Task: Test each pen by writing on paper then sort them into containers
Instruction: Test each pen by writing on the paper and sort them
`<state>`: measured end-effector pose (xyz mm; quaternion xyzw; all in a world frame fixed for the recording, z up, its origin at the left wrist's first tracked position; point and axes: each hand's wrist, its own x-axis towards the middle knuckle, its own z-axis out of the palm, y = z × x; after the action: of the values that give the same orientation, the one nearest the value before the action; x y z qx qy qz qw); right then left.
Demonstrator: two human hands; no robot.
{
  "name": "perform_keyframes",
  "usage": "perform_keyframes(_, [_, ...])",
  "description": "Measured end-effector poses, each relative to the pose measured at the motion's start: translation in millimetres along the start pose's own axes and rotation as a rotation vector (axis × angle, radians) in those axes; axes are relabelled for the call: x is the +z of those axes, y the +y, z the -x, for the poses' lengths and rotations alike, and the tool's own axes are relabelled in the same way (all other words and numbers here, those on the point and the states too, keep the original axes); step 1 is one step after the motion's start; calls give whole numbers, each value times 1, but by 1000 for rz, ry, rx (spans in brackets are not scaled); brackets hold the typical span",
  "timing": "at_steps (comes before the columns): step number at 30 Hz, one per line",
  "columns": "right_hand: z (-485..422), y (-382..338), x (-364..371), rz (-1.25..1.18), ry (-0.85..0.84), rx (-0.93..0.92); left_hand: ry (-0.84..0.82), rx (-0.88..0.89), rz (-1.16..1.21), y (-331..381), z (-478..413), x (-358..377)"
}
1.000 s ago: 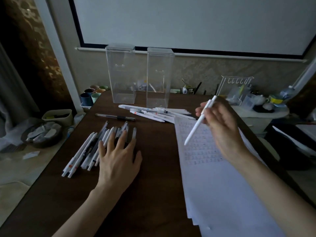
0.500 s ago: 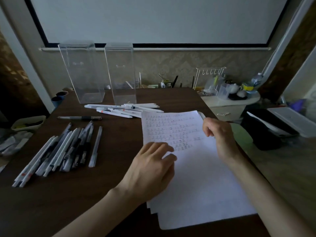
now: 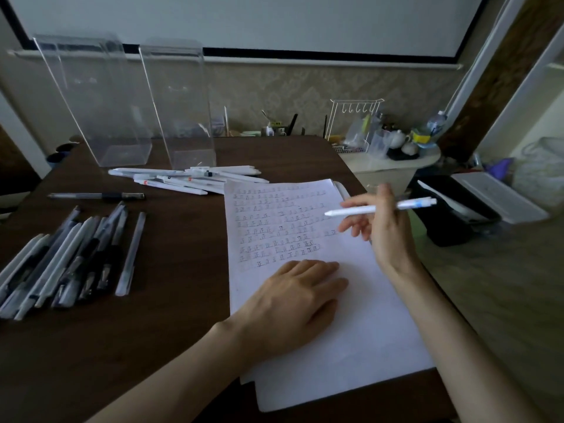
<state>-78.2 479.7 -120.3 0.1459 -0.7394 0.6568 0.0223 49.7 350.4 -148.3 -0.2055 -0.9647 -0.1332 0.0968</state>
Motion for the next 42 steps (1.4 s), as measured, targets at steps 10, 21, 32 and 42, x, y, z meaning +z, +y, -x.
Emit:
perform_keyframes(10, [1,10,13,251,-100,-79,-9,-33,-42,-2,-2,6])
perform_keyframes(21, [1,18,14,336,-165,-122,-5,-53,-35,-3,-2,8])
perform_keyframes(32, [-3,25,11,322,-163,-81,18,-51,-4,-2,-2,8])
perform_keyframes(42, [1,19,13,318,-169,-66,172,-113,84,-3,-3,5])
